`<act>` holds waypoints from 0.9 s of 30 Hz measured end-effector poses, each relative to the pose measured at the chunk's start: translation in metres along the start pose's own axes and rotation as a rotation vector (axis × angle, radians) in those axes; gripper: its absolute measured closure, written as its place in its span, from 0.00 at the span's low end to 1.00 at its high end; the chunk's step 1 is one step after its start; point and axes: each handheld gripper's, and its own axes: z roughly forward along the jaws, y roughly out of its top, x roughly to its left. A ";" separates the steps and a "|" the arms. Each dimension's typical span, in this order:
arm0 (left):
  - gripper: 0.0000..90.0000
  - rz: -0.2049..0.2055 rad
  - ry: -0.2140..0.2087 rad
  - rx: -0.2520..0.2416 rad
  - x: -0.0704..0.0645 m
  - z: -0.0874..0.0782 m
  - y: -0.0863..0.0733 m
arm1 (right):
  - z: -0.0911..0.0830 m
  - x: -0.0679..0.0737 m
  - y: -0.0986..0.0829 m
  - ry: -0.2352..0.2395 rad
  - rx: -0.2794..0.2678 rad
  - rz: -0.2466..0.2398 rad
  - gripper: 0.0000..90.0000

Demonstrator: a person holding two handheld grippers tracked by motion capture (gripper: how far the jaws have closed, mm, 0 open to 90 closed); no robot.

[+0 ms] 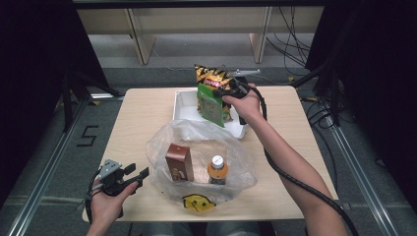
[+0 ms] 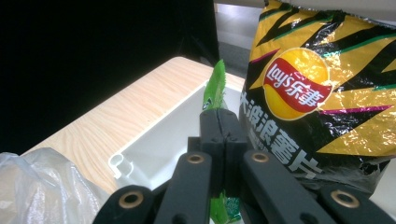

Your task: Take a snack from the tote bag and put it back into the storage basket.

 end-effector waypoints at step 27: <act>0.44 0.000 -0.003 -0.002 0.001 0.000 -0.001 | 0.012 -0.011 -0.010 -0.019 0.023 0.010 1.00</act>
